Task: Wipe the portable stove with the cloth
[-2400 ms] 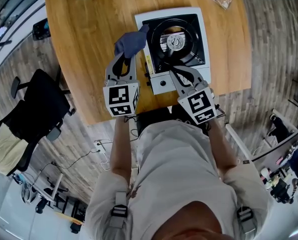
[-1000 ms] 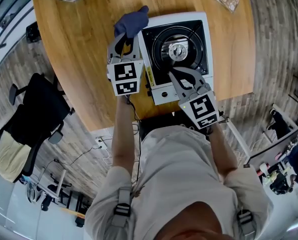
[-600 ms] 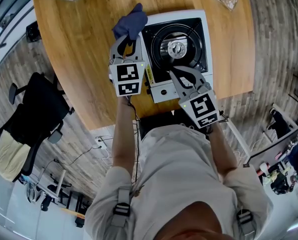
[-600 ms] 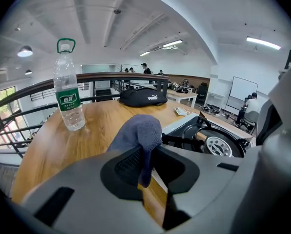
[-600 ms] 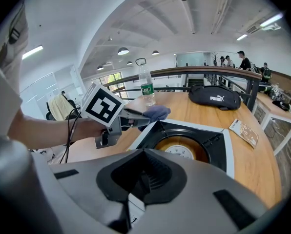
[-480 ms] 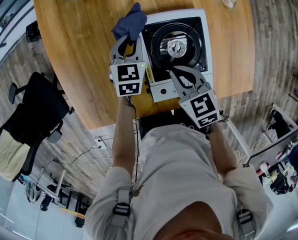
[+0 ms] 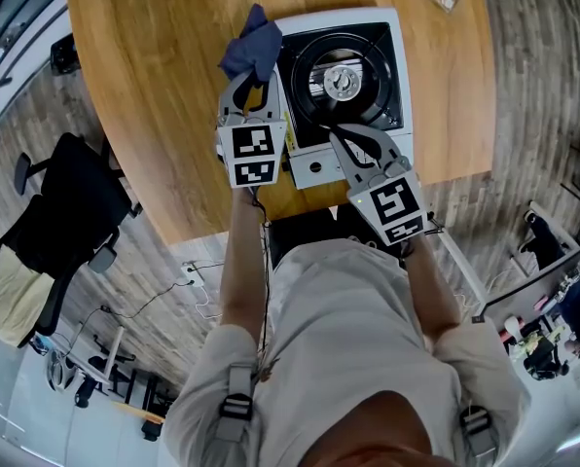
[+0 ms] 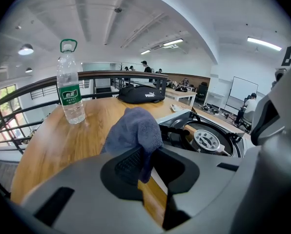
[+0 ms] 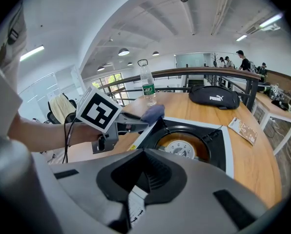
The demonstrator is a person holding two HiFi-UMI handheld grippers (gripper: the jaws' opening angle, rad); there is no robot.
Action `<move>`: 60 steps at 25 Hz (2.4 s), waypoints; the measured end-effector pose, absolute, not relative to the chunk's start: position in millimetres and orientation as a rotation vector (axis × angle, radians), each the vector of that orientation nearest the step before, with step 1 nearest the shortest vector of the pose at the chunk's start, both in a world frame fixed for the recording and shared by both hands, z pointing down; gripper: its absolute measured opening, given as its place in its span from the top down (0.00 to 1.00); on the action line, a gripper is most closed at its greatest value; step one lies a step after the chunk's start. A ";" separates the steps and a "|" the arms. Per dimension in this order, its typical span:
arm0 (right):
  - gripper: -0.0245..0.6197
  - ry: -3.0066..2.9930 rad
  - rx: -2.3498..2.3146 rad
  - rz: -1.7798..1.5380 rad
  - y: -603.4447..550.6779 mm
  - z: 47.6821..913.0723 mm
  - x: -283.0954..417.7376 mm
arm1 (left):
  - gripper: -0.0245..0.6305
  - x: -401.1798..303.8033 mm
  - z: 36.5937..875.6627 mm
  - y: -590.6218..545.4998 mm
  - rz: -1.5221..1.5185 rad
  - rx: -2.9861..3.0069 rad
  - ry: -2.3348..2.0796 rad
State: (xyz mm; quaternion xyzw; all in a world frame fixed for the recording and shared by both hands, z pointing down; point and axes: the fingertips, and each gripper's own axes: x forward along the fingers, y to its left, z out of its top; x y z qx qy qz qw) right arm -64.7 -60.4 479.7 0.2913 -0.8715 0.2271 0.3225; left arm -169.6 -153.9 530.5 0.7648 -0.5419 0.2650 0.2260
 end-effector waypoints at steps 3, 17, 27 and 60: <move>0.93 -2.289 0.768 0.594 -56.9 478.6 -62.6 | 0.84 -167.1 530.4 -146.3 0.740 2.109 -1.492; 0.93 -2.302 0.763 0.589 -39.5 476.7 -58.2 | 0.84 -154.5 533.3 -110.7 0.789 2.119 -1.458; 0.93 -2.309 0.753 0.584 -22.8 475.2 -54.9 | 0.84 -146.1 534.4 -79.9 0.806 2.112 -1.446; 0.93 -2.293 0.816 0.560 -16.5 465.7 -64.1 | 0.84 -132.4 537.7 -9.9 0.856 2.158 -1.210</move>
